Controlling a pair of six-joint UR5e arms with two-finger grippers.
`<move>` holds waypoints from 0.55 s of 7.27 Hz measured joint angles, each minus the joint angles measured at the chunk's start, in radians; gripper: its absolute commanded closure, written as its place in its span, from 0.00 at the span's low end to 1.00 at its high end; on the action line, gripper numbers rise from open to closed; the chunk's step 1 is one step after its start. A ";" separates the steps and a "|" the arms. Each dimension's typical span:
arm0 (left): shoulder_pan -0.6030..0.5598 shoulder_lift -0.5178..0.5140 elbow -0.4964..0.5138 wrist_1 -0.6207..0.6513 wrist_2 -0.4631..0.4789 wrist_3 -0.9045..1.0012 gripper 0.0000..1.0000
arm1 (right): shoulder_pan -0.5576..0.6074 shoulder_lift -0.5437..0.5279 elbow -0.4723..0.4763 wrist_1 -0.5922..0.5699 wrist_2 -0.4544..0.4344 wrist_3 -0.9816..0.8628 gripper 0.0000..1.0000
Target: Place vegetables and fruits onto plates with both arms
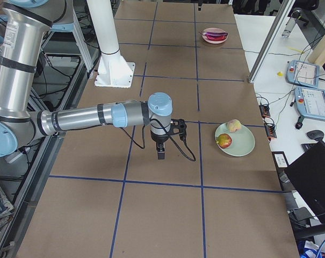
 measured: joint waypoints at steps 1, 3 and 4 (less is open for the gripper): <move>-0.048 0.121 -0.078 0.038 0.000 0.117 0.00 | 0.033 -0.007 -0.001 -0.004 0.000 -0.022 0.00; -0.175 0.312 -0.129 0.047 -0.008 0.322 0.00 | 0.092 -0.027 -0.013 -0.015 0.003 -0.099 0.00; -0.233 0.374 -0.140 0.047 -0.010 0.365 0.00 | 0.107 -0.040 -0.017 -0.018 0.003 -0.118 0.00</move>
